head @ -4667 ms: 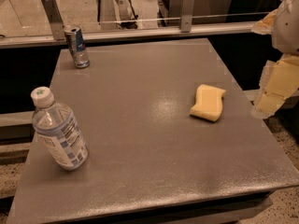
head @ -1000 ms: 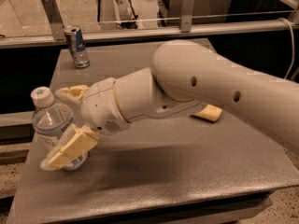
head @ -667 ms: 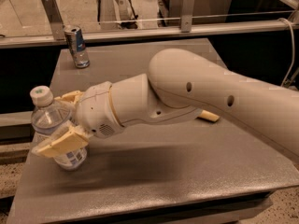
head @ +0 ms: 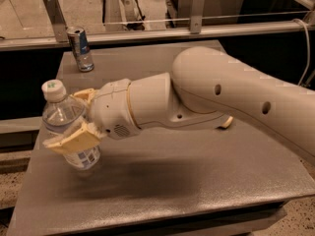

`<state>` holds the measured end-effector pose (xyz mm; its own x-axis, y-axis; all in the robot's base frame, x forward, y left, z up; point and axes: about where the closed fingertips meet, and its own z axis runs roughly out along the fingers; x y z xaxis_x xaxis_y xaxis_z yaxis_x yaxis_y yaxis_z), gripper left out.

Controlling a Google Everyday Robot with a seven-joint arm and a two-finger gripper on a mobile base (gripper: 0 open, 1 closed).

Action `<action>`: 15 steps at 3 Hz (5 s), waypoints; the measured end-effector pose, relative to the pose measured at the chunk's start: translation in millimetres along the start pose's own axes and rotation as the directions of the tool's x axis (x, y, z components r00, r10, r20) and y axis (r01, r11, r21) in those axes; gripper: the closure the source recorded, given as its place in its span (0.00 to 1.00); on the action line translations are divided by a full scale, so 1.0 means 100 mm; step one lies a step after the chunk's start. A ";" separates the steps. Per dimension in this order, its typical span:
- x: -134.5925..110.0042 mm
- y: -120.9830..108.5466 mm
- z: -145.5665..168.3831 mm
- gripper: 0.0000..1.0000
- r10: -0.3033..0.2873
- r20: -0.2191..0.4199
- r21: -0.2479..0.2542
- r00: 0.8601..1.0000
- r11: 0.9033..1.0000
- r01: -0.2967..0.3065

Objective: Move blue plastic bottle near sponge

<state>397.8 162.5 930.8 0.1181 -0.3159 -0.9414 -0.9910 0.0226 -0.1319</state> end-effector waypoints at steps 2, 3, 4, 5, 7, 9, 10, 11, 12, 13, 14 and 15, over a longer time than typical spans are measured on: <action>-0.37 -0.34 -0.55 1.00 -0.095 -0.023 0.114 0.995 0.989 0.097; -0.22 -0.66 -0.79 1.00 -0.131 -0.025 0.167 0.991 0.977 0.133; 0.01 -1.07 -1.16 1.00 -0.131 -0.045 0.215 0.990 0.967 0.138; 0.27 -1.54 -1.61 1.00 -0.106 -0.054 0.262 0.993 0.958 0.116; 0.59 -2.12 -2.41 1.00 -0.044 -0.076 0.380 0.996 0.922 0.070; 0.86 -2.13 -2.89 1.00 0.023 -0.070 0.457 0.997 0.890 0.011; 0.96 -2.22 -2.86 1.00 0.029 -0.047 0.459 0.998 0.888 -0.004; 1.14 -2.39 -2.70 1.00 0.039 -0.009 0.454 0.999 0.890 -0.031; 1.15 -2.39 -2.70 1.00 0.041 -0.008 0.454 0.999 0.890 -0.033; 1.22 -2.37 -2.69 0.82 0.069 -0.019 0.440 0.997 0.897 -0.054; 1.29 -2.35 -2.65 0.58 0.096 -0.029 0.422 0.995 0.903 -0.075; 1.34 -2.35 -2.60 0.36 0.113 -0.037 0.406 0.993 0.910 -0.089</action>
Offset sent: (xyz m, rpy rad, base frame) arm 0.0207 -0.0363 0.0389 -0.0146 -0.0931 -0.0665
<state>630.6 -132.1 916.4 0.0026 -0.3462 -0.9381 -0.8864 0.4335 -0.1625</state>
